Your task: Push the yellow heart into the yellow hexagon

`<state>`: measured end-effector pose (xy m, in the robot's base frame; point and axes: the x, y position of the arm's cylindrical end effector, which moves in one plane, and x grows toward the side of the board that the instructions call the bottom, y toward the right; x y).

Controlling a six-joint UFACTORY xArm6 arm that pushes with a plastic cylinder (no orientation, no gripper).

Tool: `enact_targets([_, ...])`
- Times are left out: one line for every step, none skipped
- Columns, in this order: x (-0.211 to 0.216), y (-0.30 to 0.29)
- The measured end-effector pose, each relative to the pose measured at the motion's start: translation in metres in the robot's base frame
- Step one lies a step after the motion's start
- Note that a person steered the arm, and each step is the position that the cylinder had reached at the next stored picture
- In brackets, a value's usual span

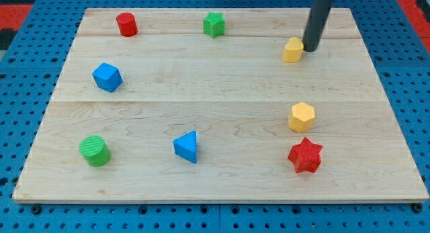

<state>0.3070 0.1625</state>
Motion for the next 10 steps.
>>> enact_targets([-0.018, -0.032])
enact_targets([0.002, -0.068])
enact_targets([0.008, -0.1])
enact_targets([0.011, -0.121])
enact_targets([0.021, -0.07])
enact_targets([0.07, -0.062])
enact_targets([0.096, -0.069])
enact_targets([0.09, -0.086])
enact_targets([0.128, -0.087])
enact_targets([0.157, -0.085])
